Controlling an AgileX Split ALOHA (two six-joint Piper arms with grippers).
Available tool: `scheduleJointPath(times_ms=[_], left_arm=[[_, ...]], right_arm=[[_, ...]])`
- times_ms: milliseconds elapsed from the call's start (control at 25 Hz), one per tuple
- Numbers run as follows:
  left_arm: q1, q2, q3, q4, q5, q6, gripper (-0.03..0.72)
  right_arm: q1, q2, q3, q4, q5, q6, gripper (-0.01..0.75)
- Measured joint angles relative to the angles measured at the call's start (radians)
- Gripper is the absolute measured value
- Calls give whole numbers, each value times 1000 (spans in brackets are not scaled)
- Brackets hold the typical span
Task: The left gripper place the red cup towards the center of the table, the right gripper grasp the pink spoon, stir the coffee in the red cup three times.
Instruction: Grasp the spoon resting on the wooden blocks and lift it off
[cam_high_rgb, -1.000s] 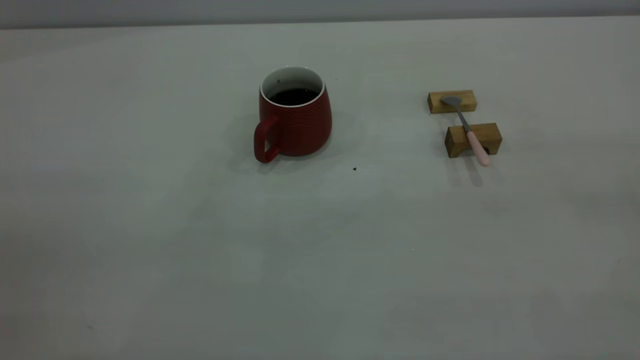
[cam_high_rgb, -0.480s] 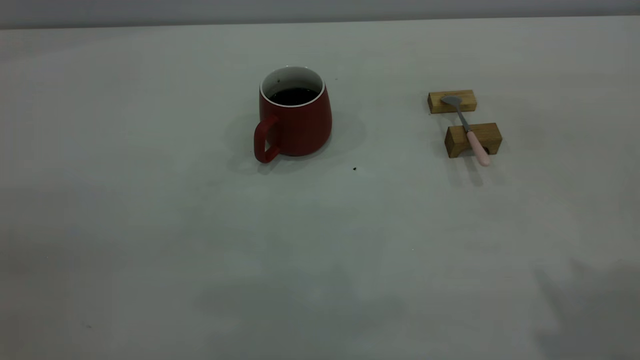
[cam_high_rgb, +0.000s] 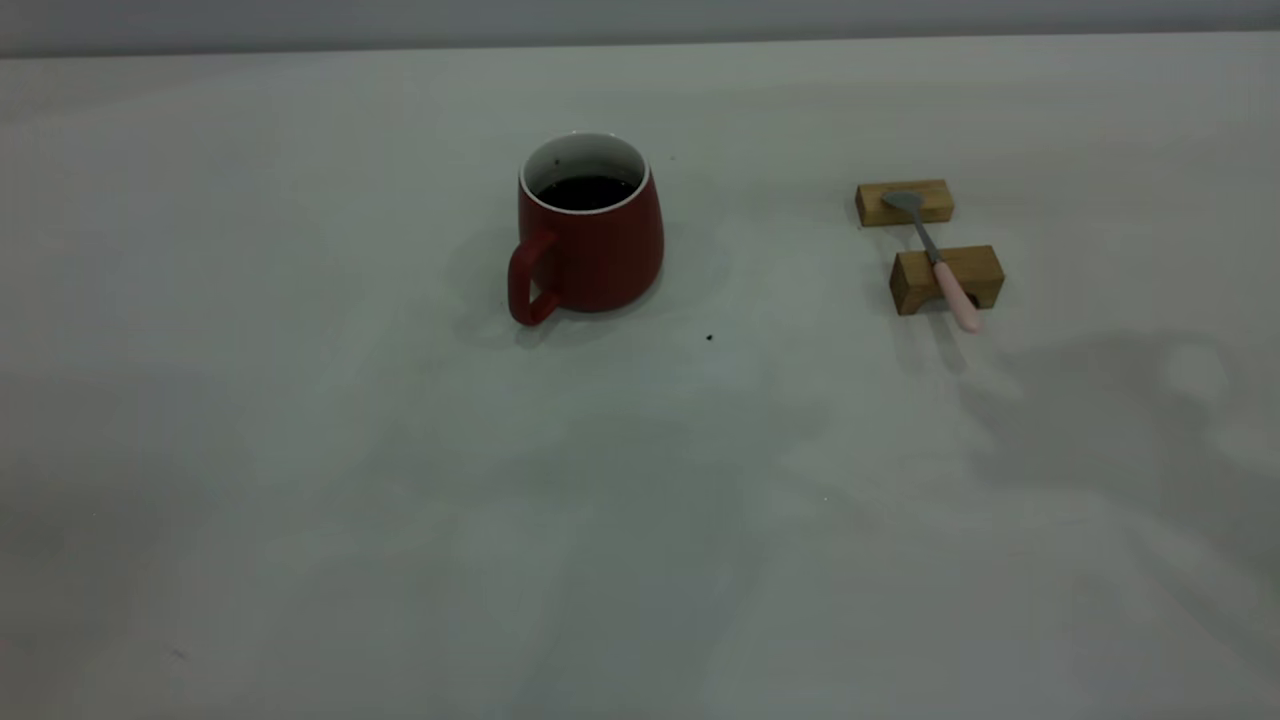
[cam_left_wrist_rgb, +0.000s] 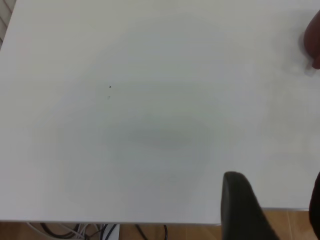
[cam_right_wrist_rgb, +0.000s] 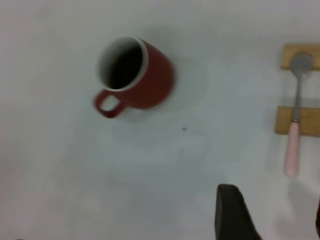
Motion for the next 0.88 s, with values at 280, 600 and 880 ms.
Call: scheduleJointPath(times_ms=[280, 600, 880], left_arm=[[0, 0, 0, 0, 0, 0, 407], [0, 0, 0, 0, 0, 0, 407], [0, 0, 0, 0, 0, 0, 407]], right_arm=[[108, 301, -151, -215, -52, 142, 439], [211, 549, -388, -702, -5, 718, 442], [227, 690, -539, -850, 43, 902, 572]])
